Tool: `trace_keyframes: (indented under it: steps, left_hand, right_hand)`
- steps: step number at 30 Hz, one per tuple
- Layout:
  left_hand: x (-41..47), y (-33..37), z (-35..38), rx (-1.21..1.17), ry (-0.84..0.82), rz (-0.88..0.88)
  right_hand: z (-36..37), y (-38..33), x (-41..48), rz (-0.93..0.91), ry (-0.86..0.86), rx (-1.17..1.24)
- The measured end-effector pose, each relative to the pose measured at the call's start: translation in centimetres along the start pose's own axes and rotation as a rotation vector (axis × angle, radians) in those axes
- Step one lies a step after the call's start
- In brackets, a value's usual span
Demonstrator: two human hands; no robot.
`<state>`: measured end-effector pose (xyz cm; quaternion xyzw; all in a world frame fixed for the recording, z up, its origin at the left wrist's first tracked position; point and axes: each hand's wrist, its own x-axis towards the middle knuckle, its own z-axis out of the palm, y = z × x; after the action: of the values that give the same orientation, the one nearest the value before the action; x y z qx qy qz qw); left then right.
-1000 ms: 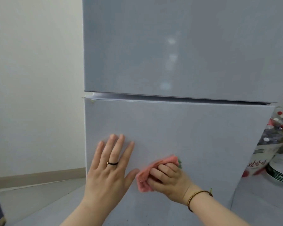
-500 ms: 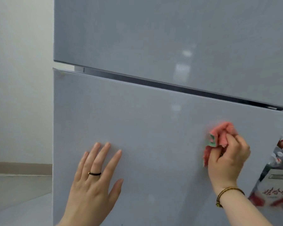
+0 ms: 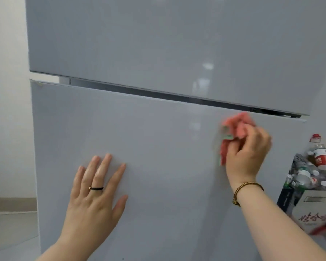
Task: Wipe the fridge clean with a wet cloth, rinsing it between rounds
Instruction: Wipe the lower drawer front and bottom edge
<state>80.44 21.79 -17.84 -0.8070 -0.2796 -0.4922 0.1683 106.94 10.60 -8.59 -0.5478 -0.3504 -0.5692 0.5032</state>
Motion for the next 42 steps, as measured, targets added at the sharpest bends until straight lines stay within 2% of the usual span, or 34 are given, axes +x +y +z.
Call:
trace_keyframes:
  steps: [2, 3, 4, 6, 8, 10, 13, 15, 17, 19, 21, 23, 24, 26, 28, 30, 32, 33, 35, 37, 38, 39, 40, 41, 42]
  left_hand:
    - [-0.2, 0.3, 0.3, -0.035, 0.016, -0.041]
    - [-0.2, 0.4, 0.5, -0.046, 0.021, -0.038]
    - [-0.1, 0.3, 0.6, -0.057, 0.024, -0.019]
    - [-0.1, -0.6, 0.4, -0.088, 0.033, 0.043]
    - [-0.3, -1.7, -0.1, -0.149, 0.023, 0.075]
    - [-0.6, -2.7, -0.8, -0.167, -0.016, 0.081]
    - [-1.0, -3.9, -1.2, -0.108, -0.096, 0.118]
    - [-1.2, -4.3, -1.2, -0.076, -0.098, 0.143]
    - [-1.4, -4.3, -1.1, -0.062, -0.08, 0.151]
    - [-1.5, -4.4, -0.8, -0.055, -0.04, 0.165]
    - [-1.5, -4.3, -0.6, -0.049, -0.024, 0.169]
    - [-1.5, -4.3, -0.5, -0.02, -0.008, 0.167]
    - [-1.5, -4.2, -0.4, -0.01, -0.017, 0.16]
    - [-1.7, -4.1, -0.3, -0.005, -0.03, 0.142]
    - [-1.7, -4.2, -0.2, 0.018, -0.013, 0.146]
    - [-1.9, -4.4, 0.0, 0.033, 0.007, 0.17]
    - [-2.0, -4.7, 0.3, 0.037, 0.033, 0.19]
    - [-2.1, -4.6, 0.5, 0.036, 0.042, 0.185]
    - [-2.2, -3.9, 0.8, 0.037, 0.065, 0.132]
    - [-2.4, -2.5, 1.3, 0.024, 0.089, 0.036]
    - [-2.4, -1.7, 1.5, 0.012, 0.085, -0.025]
    - [-2.3, -1.0, 1.6, 0.0, 0.072, -0.084]
    - [-2.2, -0.3, 1.9, -0.016, 0.054, -0.133]
    - [-2.1, 0.2, 2.0, -0.028, 0.041, -0.167]
    - [-2.1, 0.5, 2.3, -0.032, 0.043, -0.176]
  right_hand:
    - [0.7, -2.4, 0.8, 0.399, 0.125, 0.039]
    - [1.3, -4.3, 1.0, 0.492, 0.148, 0.066]
    - [1.9, -6.6, 1.1, 0.471, 0.151, 0.101]
    - [3.2, -11.7, 0.5, 0.212, 0.096, 0.19]
    - [4.6, -16.8, -0.3, -0.085, -0.04, 0.293]
    - [5.6, -20.4, -0.7, -0.304, -0.163, 0.352]
    - [6.0, -19.0, -0.4, -0.501, -0.234, 0.375]
    - [5.6, -15.4, -0.3, -0.544, -0.181, 0.312]
    - [5.0, -12.5, -0.3, -0.42, -0.078, 0.24]
    - [5.0, -12.2, -0.6, -0.188, 0.015, 0.188]
    - [5.3, -14.5, -0.7, 0.019, 0.064, 0.158]
    - [5.8, -17.8, -0.6, 0.069, 0.052, 0.211]
    - [6.0, -19.4, -0.9, -0.017, -0.01, 0.238]
    - [6.0, -21.4, -2.2, -0.332, -0.176, 0.279]
    - [5.7, -20.4, -2.1, -0.576, -0.253, 0.302]
    - [5.1, -16.7, -1.2, -0.641, -0.242, 0.265]
    - [4.0, -11.1, -0.5, -0.494, -0.155, 0.134]
    - [3.1, -8.2, -0.3, -0.326, -0.094, 0.056]
    - [1.1, -3.2, 0.4, 0.175, 0.065, 0.021]
    - [-0.5, -1.0, 1.4, 0.803, 0.188, 0.087]
    - [-0.6, -0.5, 1.6, 1.008, 0.209, 0.084]
    - [-0.3, -1.0, 1.5, 1.088, 0.189, 0.057]
    - [0.1, -2.0, 1.1, 1.036, 0.167, 0.012]
    - [0.5, -3.6, 0.5, 0.838, 0.156, -0.008]
    - [0.7, -5.0, -0.4, 0.535, 0.128, 0.016]
